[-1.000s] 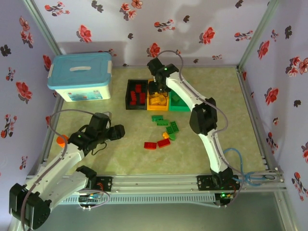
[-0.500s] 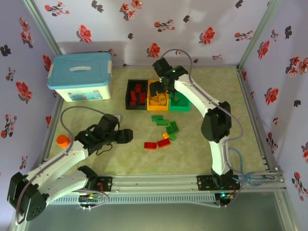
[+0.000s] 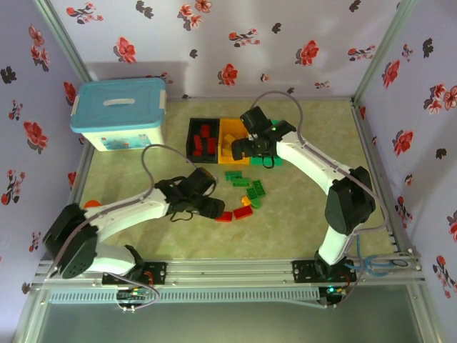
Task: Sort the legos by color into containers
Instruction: Pick up the lego from the middle-left of the table.
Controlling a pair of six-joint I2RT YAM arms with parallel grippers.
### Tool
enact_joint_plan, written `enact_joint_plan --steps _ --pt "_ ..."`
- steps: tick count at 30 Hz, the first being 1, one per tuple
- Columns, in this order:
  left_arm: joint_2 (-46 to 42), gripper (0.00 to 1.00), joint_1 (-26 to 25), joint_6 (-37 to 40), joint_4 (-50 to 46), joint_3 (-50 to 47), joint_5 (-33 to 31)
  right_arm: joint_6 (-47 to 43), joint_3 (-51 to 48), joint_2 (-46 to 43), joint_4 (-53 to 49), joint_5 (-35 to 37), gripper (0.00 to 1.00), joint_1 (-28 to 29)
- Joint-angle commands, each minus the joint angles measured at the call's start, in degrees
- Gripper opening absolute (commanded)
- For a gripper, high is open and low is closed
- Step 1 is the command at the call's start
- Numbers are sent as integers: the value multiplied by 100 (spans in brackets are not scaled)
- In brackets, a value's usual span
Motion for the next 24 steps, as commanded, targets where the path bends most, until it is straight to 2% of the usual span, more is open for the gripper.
enact_joint_plan --steps 1,8,15,24 --pt "520 74 -234 -91 -82 344 25 189 -356 -313 260 20 99 7" --pt "1111 74 -311 -312 -5 453 25 295 -897 -612 448 66 99 7" --pt "1319 72 -319 -533 416 312 264 359 -1145 -733 596 81 99 -2" --pt "1782 58 -318 -747 435 394 288 391 -1298 -803 672 85 99 -11"
